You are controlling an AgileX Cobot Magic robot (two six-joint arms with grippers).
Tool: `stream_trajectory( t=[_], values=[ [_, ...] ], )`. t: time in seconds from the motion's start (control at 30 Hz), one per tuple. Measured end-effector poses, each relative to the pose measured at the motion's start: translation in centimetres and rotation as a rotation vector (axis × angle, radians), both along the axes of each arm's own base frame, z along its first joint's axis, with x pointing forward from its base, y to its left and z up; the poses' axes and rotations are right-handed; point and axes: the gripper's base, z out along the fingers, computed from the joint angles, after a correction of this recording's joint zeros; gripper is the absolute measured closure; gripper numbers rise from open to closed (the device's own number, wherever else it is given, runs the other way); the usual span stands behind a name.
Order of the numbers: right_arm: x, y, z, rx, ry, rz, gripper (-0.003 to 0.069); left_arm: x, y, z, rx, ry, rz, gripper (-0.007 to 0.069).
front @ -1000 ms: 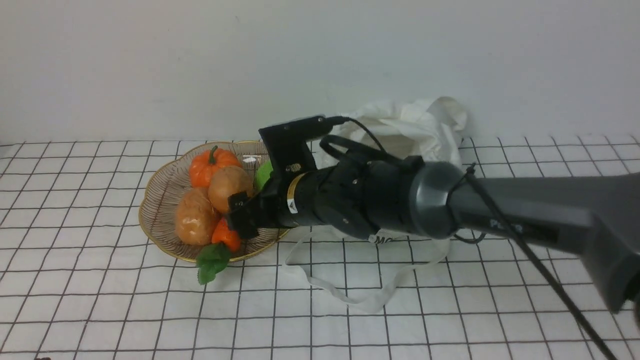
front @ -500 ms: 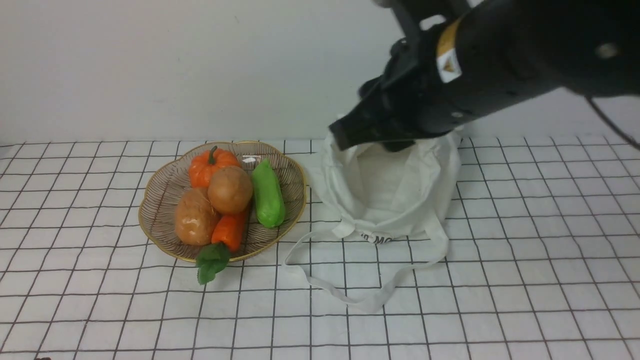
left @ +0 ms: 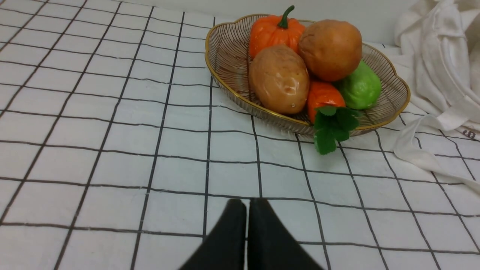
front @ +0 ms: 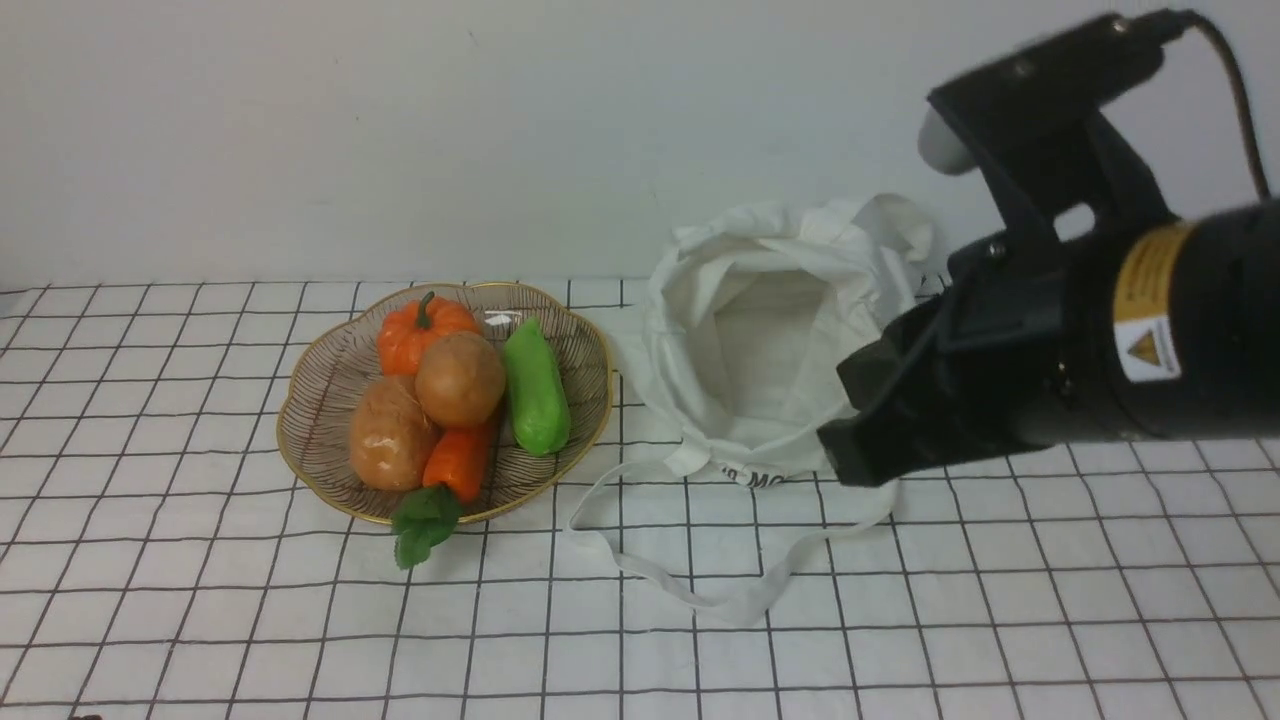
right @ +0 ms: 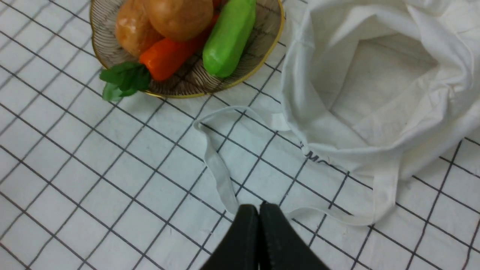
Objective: Take vegetables from bag on white checkered tablecloth place on plate.
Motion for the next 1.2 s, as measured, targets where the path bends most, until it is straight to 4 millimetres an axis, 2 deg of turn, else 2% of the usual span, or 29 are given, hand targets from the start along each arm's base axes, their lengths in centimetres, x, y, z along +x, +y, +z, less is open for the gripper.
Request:
stream_trajectory(
  t=[0.3,0.7,0.83,0.93,1.0,1.07,1.1,1.13,1.17,1.2],
  values=[
    [-0.3,0.0,0.0,0.04,-0.007,0.008,0.0673,0.0,0.0,0.0,0.0,0.0,0.0,0.0632],
    [-0.1,-0.3,0.0,-0.01,-0.053,0.01,0.0673,0.0,0.0,0.0,0.0,0.0,0.0,0.0632],
    [0.0,-1.0,0.3,-0.048,-0.103,0.007,0.0673,0.0,0.0,0.0,0.0,0.0,0.0,0.0632],
    [-0.1,-2.3,0.7,-0.044,-0.142,-0.022,0.0673,0.0,0.0,0.0,0.0,0.0,0.0,0.0632],
    [-0.3,-4.5,1.0,-0.016,-0.184,-0.08,0.0673,0.0,0.0,0.0,0.0,0.0,0.0,0.0632],
    [-0.5,-6.1,1.0,0.0,-0.212,-0.126,0.0673,0.0,0.0,0.0,0.0,0.0,0.0,0.0632],
    [-0.5,-6.1,0.9,-0.001,-0.211,-0.125,0.0673,0.0,0.0,0.0,0.0,0.0,0.0,0.0632],
    [-0.9,-7.7,0.9,0.02,-0.246,-0.175,0.0673,0.0,0.0,0.0,0.0,0.0,0.0,0.0632],
    [-0.9,-7.9,0.7,0.018,-0.245,-0.18,0.0673,0.0,0.0,0.0,0.0,0.0,0.0,0.0632],
    [-1.3,-9.0,0.6,0.025,-0.266,-0.215,0.0673,0.0,0.0,0.0,0.0,0.0,0.0,0.0632]
  ],
)
